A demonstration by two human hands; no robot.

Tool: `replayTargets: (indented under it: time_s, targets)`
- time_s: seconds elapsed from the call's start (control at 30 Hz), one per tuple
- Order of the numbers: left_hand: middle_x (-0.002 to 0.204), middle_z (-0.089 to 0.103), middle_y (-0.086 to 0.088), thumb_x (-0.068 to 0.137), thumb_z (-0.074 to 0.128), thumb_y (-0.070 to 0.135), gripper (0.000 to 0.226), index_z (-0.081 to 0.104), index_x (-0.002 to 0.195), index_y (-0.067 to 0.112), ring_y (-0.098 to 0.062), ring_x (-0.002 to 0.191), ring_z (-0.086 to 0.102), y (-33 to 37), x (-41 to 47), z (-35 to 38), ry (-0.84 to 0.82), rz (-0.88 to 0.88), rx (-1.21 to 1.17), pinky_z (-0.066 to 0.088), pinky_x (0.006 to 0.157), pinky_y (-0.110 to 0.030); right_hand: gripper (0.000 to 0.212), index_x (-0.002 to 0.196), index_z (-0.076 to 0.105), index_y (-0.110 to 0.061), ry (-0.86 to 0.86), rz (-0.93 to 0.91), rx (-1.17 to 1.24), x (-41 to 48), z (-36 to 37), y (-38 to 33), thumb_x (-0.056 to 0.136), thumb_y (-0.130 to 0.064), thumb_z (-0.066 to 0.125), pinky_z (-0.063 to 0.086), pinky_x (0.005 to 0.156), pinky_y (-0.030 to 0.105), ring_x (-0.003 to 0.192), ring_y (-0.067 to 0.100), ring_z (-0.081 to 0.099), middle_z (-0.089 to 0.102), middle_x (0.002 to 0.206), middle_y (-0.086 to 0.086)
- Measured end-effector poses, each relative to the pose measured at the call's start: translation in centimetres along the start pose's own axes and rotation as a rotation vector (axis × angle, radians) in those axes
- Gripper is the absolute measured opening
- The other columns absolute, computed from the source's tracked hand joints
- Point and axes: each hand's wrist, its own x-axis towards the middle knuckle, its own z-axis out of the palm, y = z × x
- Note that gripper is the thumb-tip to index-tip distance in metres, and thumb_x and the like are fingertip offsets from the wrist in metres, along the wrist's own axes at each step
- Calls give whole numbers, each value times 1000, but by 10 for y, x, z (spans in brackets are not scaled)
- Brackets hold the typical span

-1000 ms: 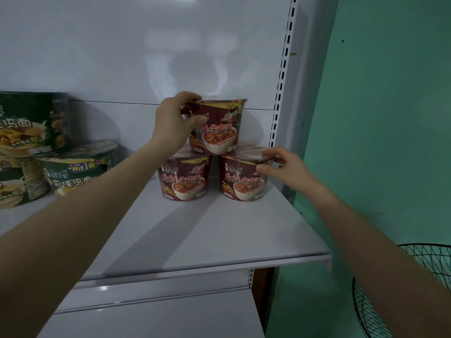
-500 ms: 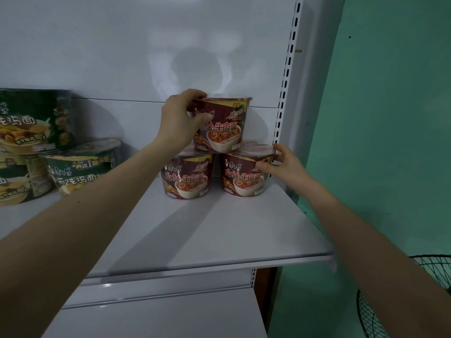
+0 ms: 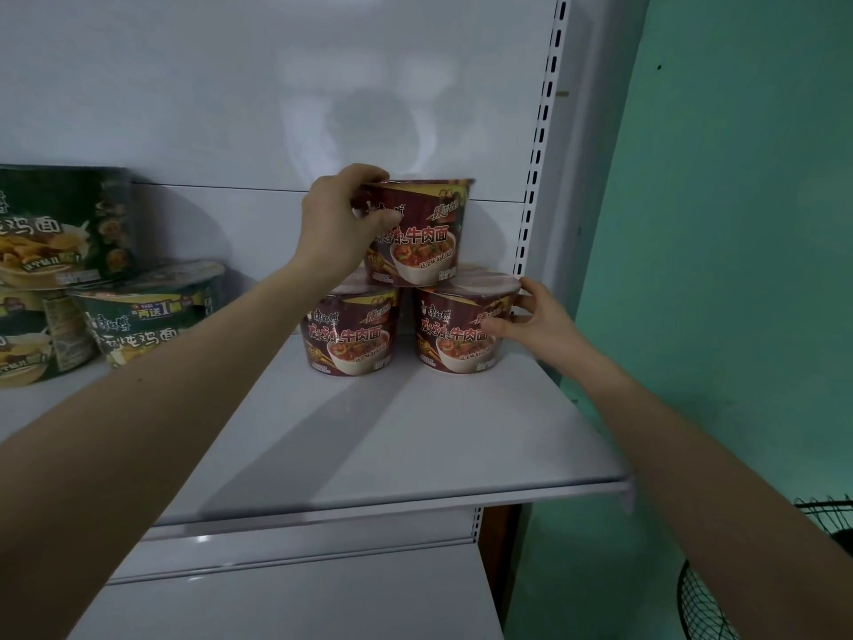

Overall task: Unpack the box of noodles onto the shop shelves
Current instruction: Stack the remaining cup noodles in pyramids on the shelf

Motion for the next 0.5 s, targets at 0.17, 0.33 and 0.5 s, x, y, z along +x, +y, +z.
replayTargets:
  time_s: [0.17,0.33,0.5]
  targets:
    - [117,55,-5,83,67,16,42,55,123,12,-12,102,49,0,1,0,-29,18,49,40,87,-23,82,141,26,-15,-3,20,-20,1,-1,0,75,-18,74,41,96,34,126,22,44,39,143,7]
    - [106,56,-1,84,65,14,37,58,120,9,-16,100,54,3,2,-2,-55,27,34,45,87,-25,86,139,28,-19,-58,30,-16,5,5,6,69,-21,79,40,99,32,126,20,44,43,140,2]
    - [116,60,-12,86,62,13,35,56,120,8,-23,105,57,3,6,-4,-89,62,111,45,90,-28,85,139,31,-15,-83,43,22,9,3,10,68,-21,78,41,104,38,124,20,46,46,137,3]
